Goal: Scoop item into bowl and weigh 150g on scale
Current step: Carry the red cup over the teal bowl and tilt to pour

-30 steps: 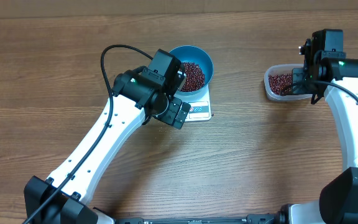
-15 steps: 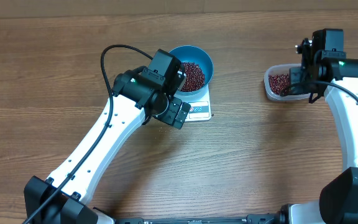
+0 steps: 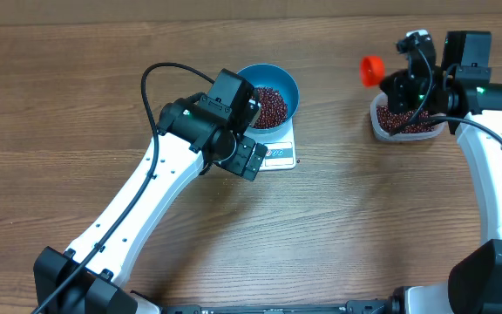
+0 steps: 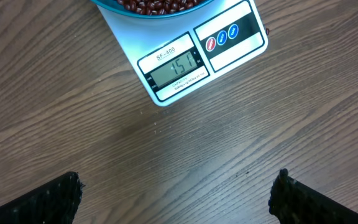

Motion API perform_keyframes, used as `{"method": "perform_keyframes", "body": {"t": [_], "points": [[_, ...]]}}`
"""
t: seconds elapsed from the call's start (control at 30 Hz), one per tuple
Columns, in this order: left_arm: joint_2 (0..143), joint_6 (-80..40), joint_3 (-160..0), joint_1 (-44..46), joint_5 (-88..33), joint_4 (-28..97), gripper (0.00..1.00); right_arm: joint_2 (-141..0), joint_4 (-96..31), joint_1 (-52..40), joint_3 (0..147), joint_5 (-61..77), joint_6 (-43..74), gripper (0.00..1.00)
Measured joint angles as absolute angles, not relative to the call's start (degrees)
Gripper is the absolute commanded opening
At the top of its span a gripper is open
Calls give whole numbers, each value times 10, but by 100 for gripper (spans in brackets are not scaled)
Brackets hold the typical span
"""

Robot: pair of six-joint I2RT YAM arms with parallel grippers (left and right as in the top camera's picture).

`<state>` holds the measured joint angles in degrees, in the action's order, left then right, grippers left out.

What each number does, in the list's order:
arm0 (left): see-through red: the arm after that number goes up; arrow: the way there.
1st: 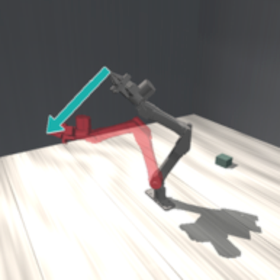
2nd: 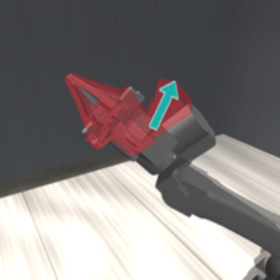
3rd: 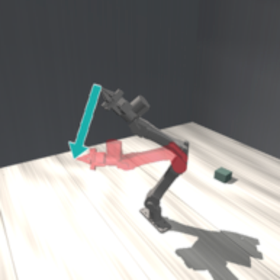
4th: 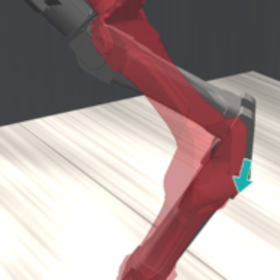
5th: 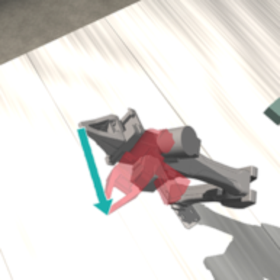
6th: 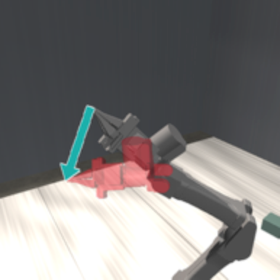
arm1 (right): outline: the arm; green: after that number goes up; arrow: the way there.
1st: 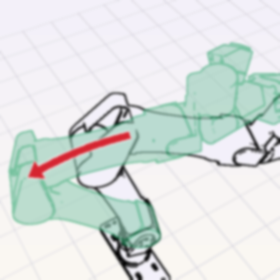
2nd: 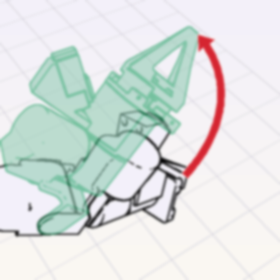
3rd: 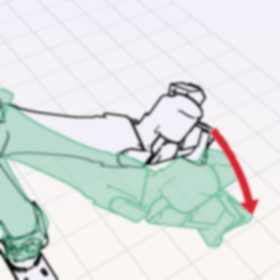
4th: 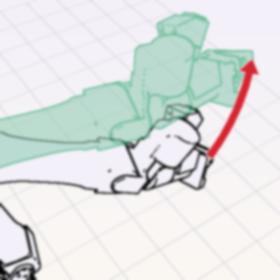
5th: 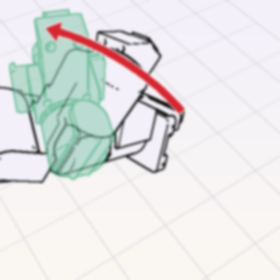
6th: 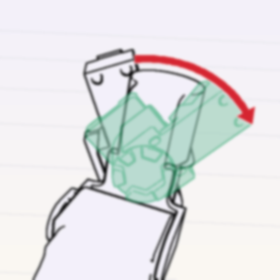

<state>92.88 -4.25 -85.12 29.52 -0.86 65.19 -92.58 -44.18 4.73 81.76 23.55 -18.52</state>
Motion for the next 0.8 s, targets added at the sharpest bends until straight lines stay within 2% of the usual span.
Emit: {"method": "perform_keyframes", "body": {"t": [0.2,0.37,0.8], "points": [[929,-43,-851,295,-9,652,100,-925,-422,-14,817,331,-239,3],[929,-43,-851,295,-9,652,99,-925,-409,-92,818,353,-276,4],[929,-43,-851,295,-9,652,100,-952,-372,-170,818,287,-300,3]]}}
